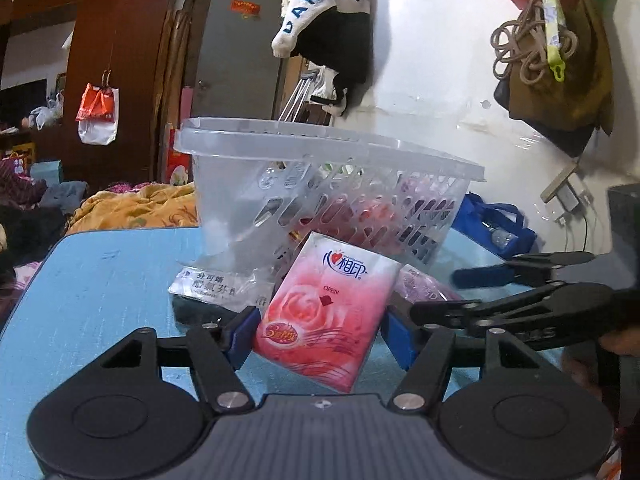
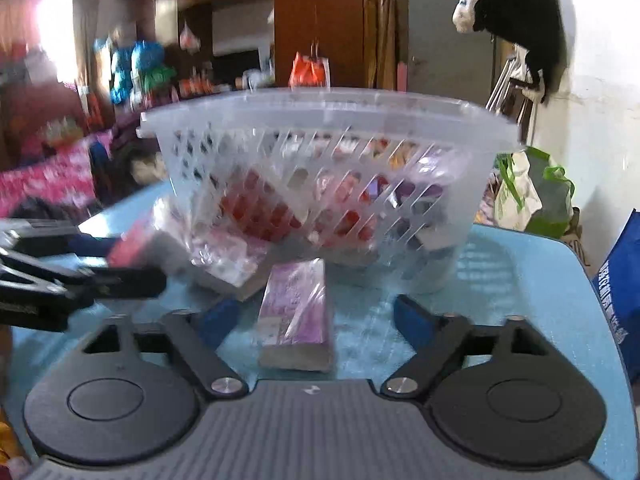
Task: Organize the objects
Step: 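Grasp the pink tissue pack with the left tool while the right tool grasps a purple packet, then carry the pink pack and purple packet over the basket and open both tools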
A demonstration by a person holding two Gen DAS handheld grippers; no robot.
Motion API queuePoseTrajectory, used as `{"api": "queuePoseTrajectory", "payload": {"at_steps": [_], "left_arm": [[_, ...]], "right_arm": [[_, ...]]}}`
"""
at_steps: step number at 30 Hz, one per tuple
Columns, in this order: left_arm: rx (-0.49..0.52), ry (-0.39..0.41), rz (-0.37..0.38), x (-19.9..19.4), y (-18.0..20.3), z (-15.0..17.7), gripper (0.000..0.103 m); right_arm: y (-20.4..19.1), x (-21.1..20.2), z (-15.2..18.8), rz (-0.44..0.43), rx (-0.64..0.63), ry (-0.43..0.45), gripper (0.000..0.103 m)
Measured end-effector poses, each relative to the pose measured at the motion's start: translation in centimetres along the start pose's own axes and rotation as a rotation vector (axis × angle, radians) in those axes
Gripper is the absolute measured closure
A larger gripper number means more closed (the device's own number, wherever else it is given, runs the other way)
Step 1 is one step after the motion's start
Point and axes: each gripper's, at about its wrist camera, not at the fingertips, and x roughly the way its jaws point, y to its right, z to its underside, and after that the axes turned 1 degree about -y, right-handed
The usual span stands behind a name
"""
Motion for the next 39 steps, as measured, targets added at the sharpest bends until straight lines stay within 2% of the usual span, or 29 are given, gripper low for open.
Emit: {"api": "queuePoseTrajectory", "payload": {"at_steps": [4, 6, 9, 14, 24, 26, 28, 30, 32, 35, 37, 39], "left_arm": [[-0.007, -0.003, 0.006, 0.2, 0.0, -0.2, 0.033], [-0.013, -0.002, 0.001, 0.2, -0.1, -0.1, 0.033], [-0.009, 0.019, -0.002, -0.2, -0.1, 0.1, 0.033], [0.005, 0.062, -0.002, -0.7, 0.1, 0.3, 0.033], [0.025, 0.114, -0.008, -1.5, 0.3, 0.4, 0.034], [0.02, 0.164, -0.034, -2.2, 0.4, 0.7, 0.034], [0.003, 0.227, -0.049, -3.5, 0.3, 0.9, 0.034], [-0.044, 0.268, -0.036, -4.8, 0.1, 0.8, 0.034], [-0.055, 0.314, -0.014, -6.1, 0.1, -0.2, 0.034], [-0.013, 0.357, -0.024, -7.0, 0.8, -4.4, 0.034], [0.011, 0.333, -0.042, -5.6, 1.1, -8.6, 0.034], [0.012, 0.27, -0.062, -3.2, 1.0, -12.4, 0.034]], "right_arm": [[0.0, 0.3, 0.1, 0.002, 0.0, -0.028, 0.045], [-0.1, 0.5, 0.1, 0.002, -0.002, -0.039, 0.057], [-0.2, 0.2, 0.3, 0.007, 0.001, -0.021, 0.057], [0.5, -1.0, 0.4, -0.004, 0.04, 0.062, 0.057], [0.8, -1.8, 0.2, -0.012, 0.052, 0.136, 0.057], [0.2, -2.5, 0.4, -0.035, 0.027, 0.16, 0.057], [-0.8, -3.8, 0.8, 0.019, -0.02, 0.216, 0.057], [-1.1, -5.3, 0.9, 0.008, -0.025, 0.252, 0.057], [-0.5, -6.8, 0.1, -0.047, -0.005, 0.283, 0.057], [0.8, -8.7, -3.4, -0.027, 0.006, 0.341, 0.057], [1.6, -9.3, -6.7, 0.001, 0.001, 0.372, 0.057], [2.3, -8.6, -9.8, 0.062, -0.022, 0.388, 0.057]]}}
